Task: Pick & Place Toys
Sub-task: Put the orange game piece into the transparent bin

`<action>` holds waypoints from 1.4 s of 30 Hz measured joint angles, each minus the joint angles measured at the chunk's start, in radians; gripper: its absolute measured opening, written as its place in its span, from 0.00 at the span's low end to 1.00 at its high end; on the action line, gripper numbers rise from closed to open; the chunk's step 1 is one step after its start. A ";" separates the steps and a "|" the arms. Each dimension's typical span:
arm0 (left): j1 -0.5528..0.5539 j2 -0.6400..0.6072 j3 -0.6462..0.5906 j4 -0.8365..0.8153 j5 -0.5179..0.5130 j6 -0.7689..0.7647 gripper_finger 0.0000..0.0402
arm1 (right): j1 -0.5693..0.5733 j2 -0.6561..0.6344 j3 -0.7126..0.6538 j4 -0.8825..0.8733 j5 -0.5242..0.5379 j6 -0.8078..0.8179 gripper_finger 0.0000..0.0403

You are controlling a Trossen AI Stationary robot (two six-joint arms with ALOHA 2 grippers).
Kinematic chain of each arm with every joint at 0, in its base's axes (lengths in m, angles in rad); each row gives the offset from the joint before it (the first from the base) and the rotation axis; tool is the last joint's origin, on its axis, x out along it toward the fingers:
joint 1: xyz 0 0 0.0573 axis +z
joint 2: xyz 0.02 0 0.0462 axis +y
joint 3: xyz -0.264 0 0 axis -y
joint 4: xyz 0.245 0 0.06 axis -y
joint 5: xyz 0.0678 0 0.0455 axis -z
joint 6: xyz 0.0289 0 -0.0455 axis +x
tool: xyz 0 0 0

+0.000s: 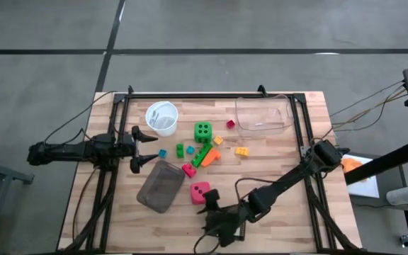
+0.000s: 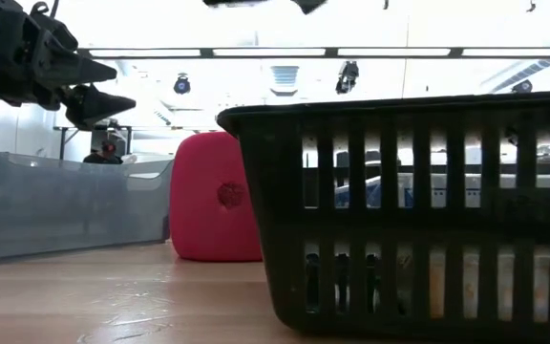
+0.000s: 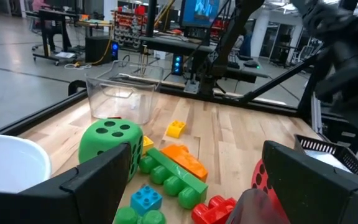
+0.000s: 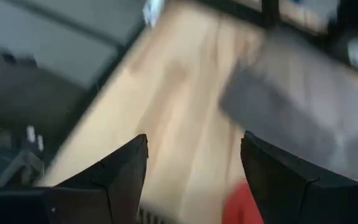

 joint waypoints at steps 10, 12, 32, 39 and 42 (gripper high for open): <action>0.000 -0.002 0.000 0.002 0.011 -0.021 0.90 | -0.109 -0.010 -0.355 0.877 -0.169 -0.110 0.61; 0.000 -0.002 0.000 0.002 0.011 -0.021 0.90 | -0.129 -0.036 -0.404 0.919 -0.166 -0.114 0.61; -0.001 0.000 -0.053 0.049 0.002 -0.031 0.90 | -0.340 -0.180 -0.616 0.944 -0.236 -0.139 0.62; 0.000 -0.002 -0.054 0.084 -0.018 -0.016 0.90 | -0.379 -0.172 -0.647 1.087 -0.241 -0.106 0.62; 0.000 -0.002 -0.054 0.093 -0.045 0.029 0.90 | -0.390 -0.174 -0.648 1.110 -0.251 -0.114 0.62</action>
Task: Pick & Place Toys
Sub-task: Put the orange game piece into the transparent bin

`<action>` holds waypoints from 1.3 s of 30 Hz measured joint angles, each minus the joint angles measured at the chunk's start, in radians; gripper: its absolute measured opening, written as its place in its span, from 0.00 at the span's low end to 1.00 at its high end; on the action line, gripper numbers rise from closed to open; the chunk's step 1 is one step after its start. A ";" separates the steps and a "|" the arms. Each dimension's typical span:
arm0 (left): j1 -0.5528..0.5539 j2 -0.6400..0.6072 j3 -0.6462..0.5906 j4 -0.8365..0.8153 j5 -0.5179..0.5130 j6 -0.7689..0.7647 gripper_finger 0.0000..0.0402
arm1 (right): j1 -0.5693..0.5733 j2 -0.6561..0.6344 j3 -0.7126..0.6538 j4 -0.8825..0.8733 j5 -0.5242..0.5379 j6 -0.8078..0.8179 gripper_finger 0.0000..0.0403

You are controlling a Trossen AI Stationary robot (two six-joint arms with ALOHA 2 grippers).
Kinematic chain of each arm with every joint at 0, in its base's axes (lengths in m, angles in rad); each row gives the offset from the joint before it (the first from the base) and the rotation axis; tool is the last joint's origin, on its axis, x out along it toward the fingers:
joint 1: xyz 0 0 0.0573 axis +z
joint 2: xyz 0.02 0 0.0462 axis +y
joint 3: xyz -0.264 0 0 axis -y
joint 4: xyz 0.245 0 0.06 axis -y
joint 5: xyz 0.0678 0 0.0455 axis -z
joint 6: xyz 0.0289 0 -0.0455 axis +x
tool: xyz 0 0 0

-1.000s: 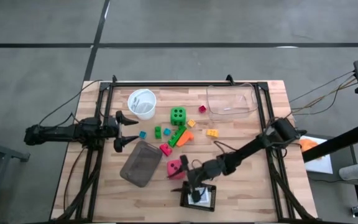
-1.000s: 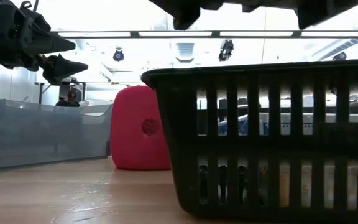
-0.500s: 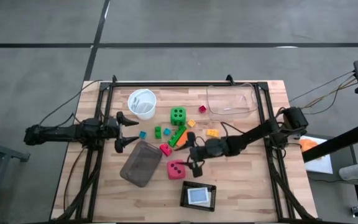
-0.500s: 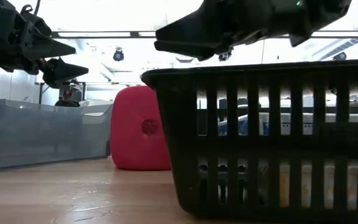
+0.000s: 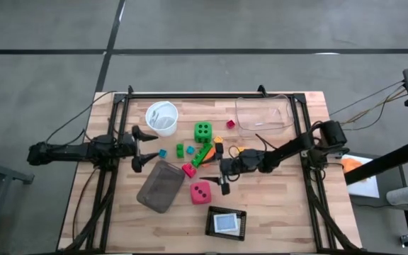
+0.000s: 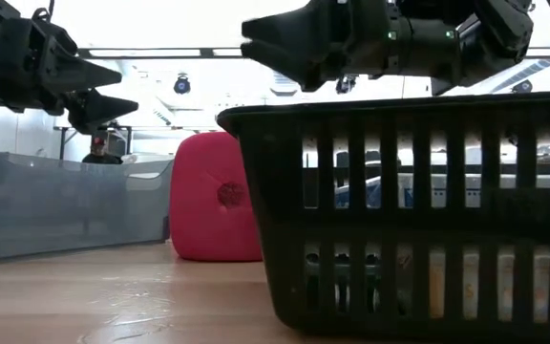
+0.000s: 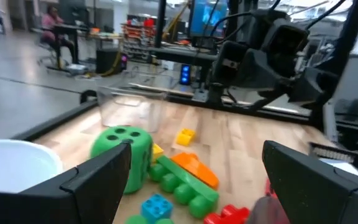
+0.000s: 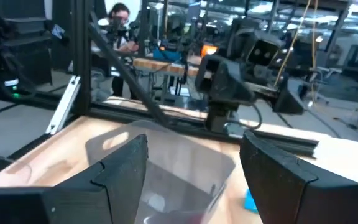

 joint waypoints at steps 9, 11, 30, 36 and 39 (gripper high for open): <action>0.000 0.002 -0.001 -0.010 -0.094 0.037 0.90 | -0.008 -0.002 -0.006 -0.047 -0.023 -0.023 0.62; 0.001 0.002 -0.001 0.005 -0.094 0.060 0.90 | -0.023 -0.002 -0.006 -0.029 -0.023 -0.050 0.62; 0.000 0.002 0.004 0.130 -0.010 0.169 0.90 | -0.157 -0.003 -0.141 0.369 -0.295 0.075 0.62; 0.001 0.002 -0.001 0.077 -0.021 0.166 0.90 | -0.149 -0.007 -0.232 0.458 -0.212 0.085 0.62; 0.001 0.002 -0.001 0.077 -0.046 0.158 0.90 | -0.149 -0.007 -0.248 0.448 -0.167 0.087 0.62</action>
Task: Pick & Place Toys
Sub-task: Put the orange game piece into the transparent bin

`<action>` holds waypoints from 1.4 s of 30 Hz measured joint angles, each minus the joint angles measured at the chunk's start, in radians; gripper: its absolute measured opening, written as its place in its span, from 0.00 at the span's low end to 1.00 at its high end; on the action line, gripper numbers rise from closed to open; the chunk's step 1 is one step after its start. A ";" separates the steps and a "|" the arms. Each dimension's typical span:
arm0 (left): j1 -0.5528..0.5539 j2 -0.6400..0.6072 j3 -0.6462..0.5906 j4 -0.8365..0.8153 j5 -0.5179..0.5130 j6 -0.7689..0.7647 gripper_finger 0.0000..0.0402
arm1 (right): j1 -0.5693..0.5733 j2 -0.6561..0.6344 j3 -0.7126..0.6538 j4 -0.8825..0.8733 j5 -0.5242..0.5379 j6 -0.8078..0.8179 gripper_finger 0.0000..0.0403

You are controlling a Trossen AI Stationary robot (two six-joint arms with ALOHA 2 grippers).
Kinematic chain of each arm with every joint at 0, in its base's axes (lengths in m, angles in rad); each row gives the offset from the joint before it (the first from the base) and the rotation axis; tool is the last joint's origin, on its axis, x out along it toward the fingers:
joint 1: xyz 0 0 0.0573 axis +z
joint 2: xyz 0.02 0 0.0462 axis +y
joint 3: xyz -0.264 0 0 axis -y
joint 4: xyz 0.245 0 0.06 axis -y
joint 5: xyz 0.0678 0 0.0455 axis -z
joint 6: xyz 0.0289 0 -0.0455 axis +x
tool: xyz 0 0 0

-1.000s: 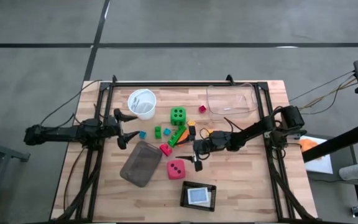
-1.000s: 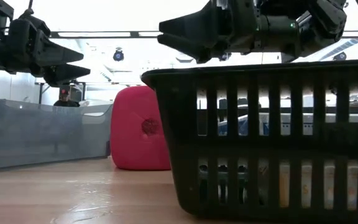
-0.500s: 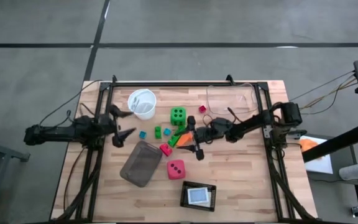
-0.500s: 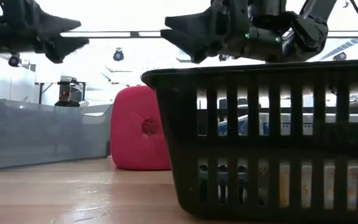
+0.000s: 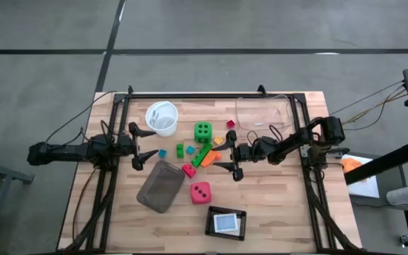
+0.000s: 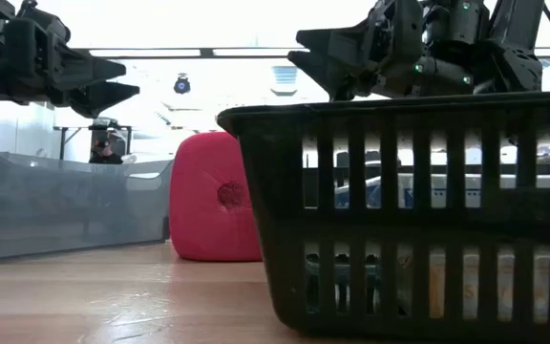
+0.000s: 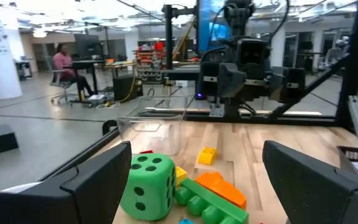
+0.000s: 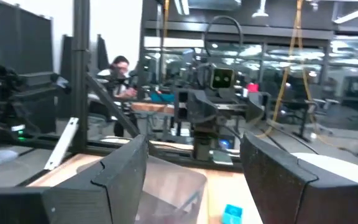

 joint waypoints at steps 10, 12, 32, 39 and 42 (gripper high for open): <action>0.000 0.000 -0.001 -0.036 -0.022 -0.030 0.90 | 0.000 0.000 -0.008 -0.042 0.044 -0.003 0.62; 0.000 0.000 -0.001 -0.033 -0.022 -0.030 0.90 | 0.000 0.000 -0.008 -0.044 0.044 -0.004 0.62; 0.000 0.000 -0.001 -0.052 -0.022 -0.041 0.90 | 0.000 0.000 0.006 -0.183 0.112 0.003 0.62; 0.000 0.000 -0.002 -0.057 -0.022 -0.042 0.90 | 0.000 0.000 0.085 -0.439 0.181 0.008 0.62; 0.000 0.000 -0.002 -0.057 -0.022 -0.042 0.90 | 0.000 -0.001 0.126 -0.550 0.186 0.019 0.62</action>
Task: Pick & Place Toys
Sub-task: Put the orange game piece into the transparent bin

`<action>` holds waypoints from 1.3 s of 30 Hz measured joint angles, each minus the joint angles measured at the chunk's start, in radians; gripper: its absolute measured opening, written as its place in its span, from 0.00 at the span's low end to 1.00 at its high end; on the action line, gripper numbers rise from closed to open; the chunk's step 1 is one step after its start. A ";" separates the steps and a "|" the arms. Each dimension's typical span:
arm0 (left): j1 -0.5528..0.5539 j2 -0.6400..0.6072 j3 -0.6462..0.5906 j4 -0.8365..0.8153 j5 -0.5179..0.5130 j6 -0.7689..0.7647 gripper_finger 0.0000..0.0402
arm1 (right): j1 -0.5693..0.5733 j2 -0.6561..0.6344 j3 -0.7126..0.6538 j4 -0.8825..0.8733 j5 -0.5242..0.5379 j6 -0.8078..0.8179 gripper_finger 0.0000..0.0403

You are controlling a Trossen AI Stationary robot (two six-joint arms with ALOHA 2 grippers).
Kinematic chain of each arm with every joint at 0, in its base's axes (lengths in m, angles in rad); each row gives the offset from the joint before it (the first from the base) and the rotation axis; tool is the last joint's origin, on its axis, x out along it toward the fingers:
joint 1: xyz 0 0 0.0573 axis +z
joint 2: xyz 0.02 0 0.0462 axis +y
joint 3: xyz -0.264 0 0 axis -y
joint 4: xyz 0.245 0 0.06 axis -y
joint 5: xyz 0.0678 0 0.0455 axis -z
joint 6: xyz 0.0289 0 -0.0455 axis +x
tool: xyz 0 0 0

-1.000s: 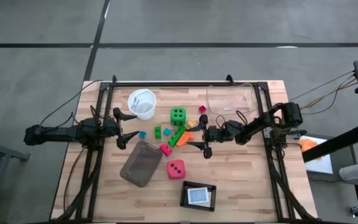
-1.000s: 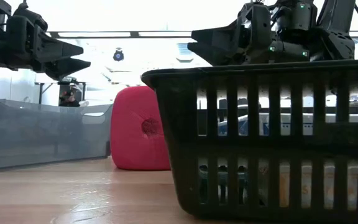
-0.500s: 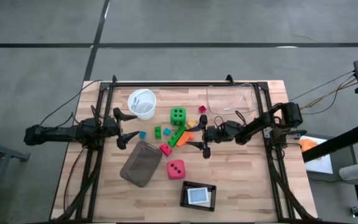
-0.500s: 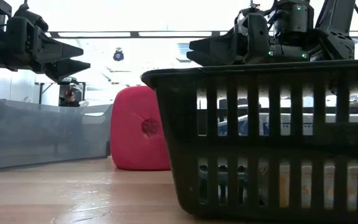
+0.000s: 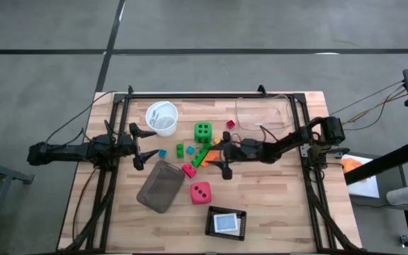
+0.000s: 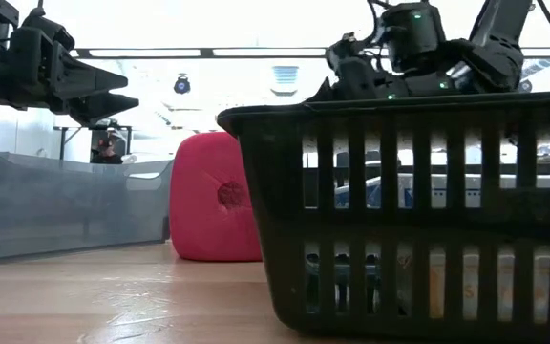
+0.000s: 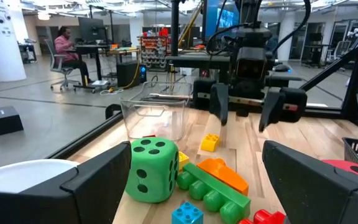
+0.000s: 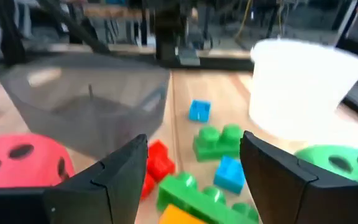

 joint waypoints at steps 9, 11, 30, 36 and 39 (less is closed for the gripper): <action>0.000 0.000 0.000 0.000 -0.004 0.005 0.90 | 0.000 -0.011 0.127 -0.400 0.048 -0.021 0.62; 0.000 0.000 0.000 0.003 -0.005 0.005 0.90 | 0.000 -0.012 0.158 -0.496 0.048 -0.048 0.62; 0.000 0.000 0.000 0.006 -0.004 0.019 0.90 | 0.001 -0.011 0.524 -1.278 0.023 -0.265 0.62; -0.001 0.000 0.000 0.006 -0.004 0.020 0.90 | 0.001 0.003 0.577 -1.351 0.022 -0.309 0.62; -0.001 0.000 0.000 0.005 -0.004 0.024 0.90 | 0.001 0.005 0.580 -1.353 0.022 -0.313 0.62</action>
